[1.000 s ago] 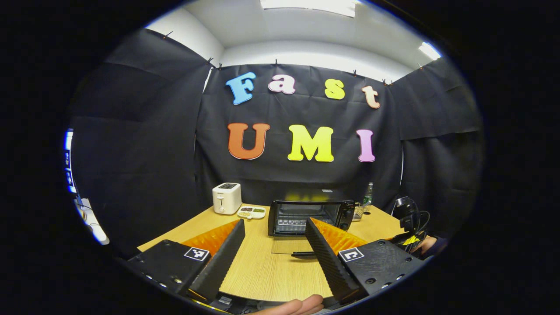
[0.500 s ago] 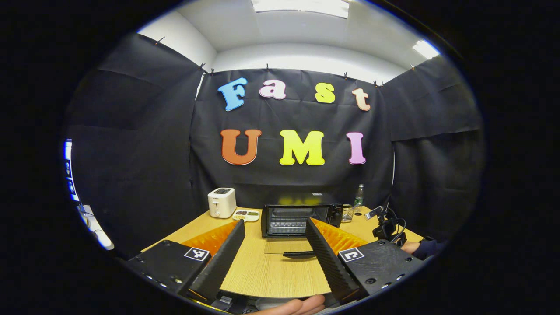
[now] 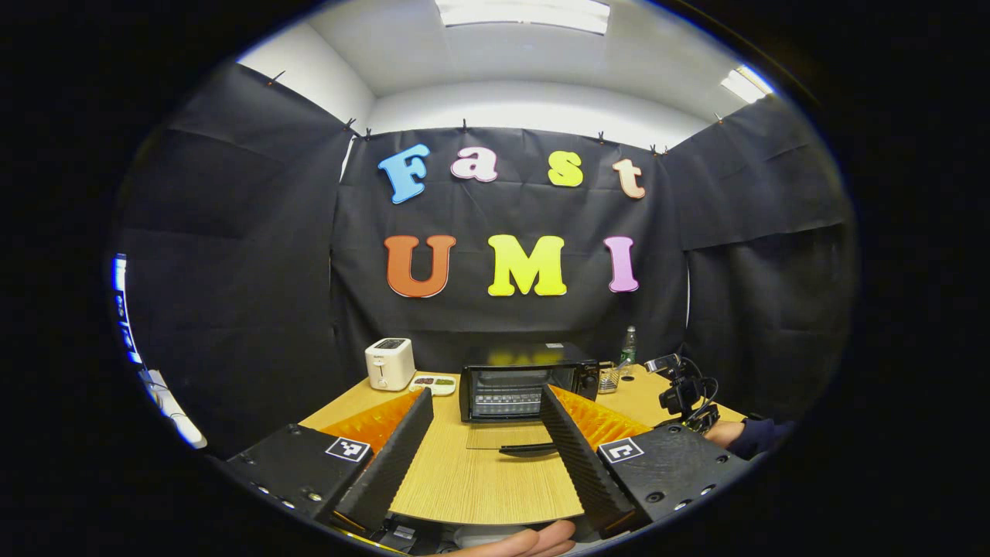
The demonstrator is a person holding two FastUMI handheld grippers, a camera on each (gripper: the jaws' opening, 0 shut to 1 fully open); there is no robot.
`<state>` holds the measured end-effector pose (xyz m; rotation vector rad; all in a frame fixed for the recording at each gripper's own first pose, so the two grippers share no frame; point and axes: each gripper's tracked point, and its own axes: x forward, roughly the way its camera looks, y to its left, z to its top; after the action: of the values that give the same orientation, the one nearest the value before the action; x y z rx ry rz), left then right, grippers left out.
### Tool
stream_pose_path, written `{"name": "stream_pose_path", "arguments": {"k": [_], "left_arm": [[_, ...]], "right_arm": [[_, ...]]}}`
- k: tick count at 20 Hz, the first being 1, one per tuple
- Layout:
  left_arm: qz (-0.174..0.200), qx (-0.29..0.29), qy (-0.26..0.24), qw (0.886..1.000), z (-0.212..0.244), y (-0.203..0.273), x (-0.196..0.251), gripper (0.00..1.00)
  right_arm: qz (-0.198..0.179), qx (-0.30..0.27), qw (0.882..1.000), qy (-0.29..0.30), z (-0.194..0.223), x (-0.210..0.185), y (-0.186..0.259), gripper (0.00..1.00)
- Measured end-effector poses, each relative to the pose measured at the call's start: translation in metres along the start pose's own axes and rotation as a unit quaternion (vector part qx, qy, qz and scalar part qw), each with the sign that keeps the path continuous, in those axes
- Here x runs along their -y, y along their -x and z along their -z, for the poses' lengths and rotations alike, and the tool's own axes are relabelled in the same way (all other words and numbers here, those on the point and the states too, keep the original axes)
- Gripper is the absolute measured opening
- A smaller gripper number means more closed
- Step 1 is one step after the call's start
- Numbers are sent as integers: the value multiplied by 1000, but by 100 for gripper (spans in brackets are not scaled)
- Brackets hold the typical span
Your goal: Open the electric oven with the left hand, put the food in, and close the electric oven.
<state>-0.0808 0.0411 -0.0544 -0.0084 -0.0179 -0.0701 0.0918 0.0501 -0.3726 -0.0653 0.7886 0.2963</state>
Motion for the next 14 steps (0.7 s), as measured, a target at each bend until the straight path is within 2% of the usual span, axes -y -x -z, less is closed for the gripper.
{"name": "stream_pose_path", "arguments": {"k": [2,8,11,14], "left_arm": [[-2,-1,3,1000,2,1,-2,92],[-1,-8,-5,1000,8,-1,-2,92],[-5,-5,-16,1000,9,-2,-2,92],[-5,1,-17,1000,9,-1,0,92]], "right_arm": [[8,-7,1000,-3,0,5,-1,52],[-18,30,999,-10,-30,-12,17,47],[-41,67,995,-57,-55,-29,25,46],[-66,106,986,-113,-86,-49,27,46]]}}
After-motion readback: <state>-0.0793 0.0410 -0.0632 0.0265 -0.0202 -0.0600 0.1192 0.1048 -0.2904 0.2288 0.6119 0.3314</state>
